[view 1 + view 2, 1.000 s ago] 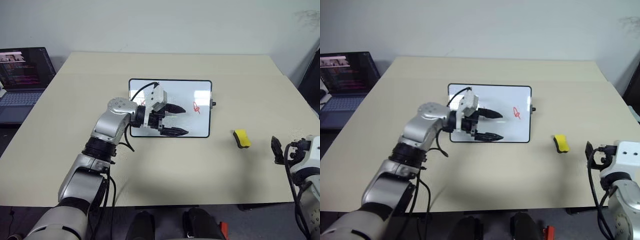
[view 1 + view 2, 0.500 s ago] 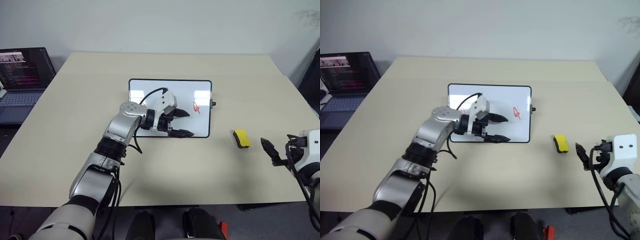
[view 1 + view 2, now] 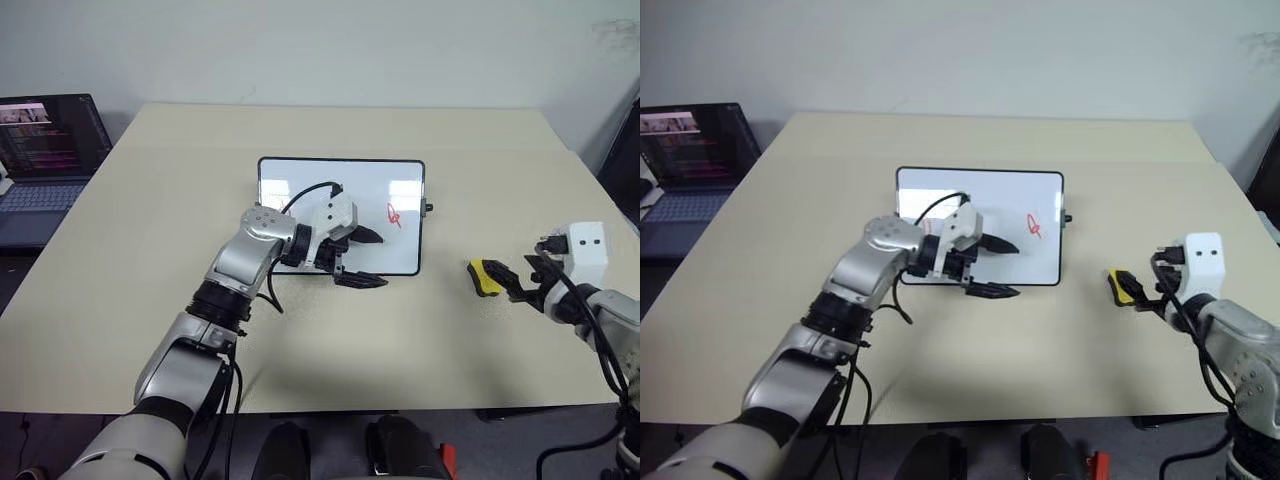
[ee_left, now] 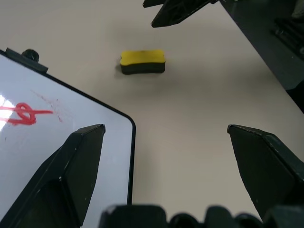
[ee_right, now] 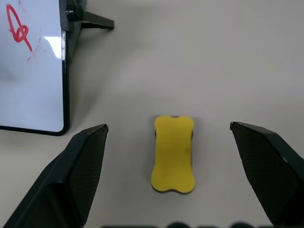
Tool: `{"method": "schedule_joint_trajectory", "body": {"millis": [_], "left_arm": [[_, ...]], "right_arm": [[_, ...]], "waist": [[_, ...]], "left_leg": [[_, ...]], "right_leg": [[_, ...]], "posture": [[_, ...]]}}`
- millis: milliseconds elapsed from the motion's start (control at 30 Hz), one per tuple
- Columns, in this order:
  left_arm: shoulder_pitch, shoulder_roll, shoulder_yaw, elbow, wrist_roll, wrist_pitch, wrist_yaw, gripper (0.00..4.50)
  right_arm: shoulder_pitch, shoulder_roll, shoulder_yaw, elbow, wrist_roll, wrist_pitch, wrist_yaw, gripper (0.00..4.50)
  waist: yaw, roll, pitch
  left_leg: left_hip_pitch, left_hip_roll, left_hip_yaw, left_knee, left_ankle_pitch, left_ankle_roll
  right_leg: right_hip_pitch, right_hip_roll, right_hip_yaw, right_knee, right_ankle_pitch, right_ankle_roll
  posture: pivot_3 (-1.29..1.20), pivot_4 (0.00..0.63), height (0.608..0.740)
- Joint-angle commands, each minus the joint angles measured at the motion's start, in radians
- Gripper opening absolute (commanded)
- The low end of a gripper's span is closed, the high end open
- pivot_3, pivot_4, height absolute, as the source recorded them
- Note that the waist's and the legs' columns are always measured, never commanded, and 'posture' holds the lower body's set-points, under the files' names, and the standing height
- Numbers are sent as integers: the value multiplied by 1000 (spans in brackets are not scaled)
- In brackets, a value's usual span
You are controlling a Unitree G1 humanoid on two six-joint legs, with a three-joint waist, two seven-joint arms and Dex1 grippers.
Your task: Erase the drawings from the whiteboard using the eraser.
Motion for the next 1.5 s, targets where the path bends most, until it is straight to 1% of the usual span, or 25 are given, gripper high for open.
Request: {"method": "schedule_joint_trajectory", "body": {"millis": [33,300,433,667,900,1500], "left_arm": [[4,3,6,-43,1,-12,5,4500],[23,9,5,-81,-2,10,19,4500],[30,10,4,-96,-3,19,21,4500],[30,7,2,-105,-3,28,21,4500],[34,2,0,-105,-3,26,24,4500],[54,5,1,-133,-5,29,37,4500]], "right_arm": [[-30,-19,47,21,-33,-7,-1,4481],[-73,-25,161,68,-108,-39,8,4481],[-84,-22,182,83,-127,-44,17,4481],[-94,-6,166,109,-129,-46,46,4481],[-94,-21,160,153,-147,-53,75,4481],[-162,-3,179,315,-221,-139,73,4481]], "waist": [[1,0,0],[1,0,0],[0,0,0],[1,0,0],[1,0,0],[0,0,0]], "left_leg": [[0,0,0,0,0,0],[-1,0,-1,0,0,0],[-1,0,-1,0,0,0],[-1,0,-1,0,0,0],[-1,1,-1,0,0,0],[-1,1,0,0,0,0]], "right_leg": [[0,0,0,0,0,0],[-1,0,-1,0,1,-1],[-1,0,-1,0,1,-1],[-1,0,-1,0,1,-1],[-1,0,-1,0,1,-1],[-1,0,0,0,1,-2]], "posture": [[0,150,740],[0,150,740],[0,150,740],[0,150,740],[0,150,740],[0,150,740]]}}
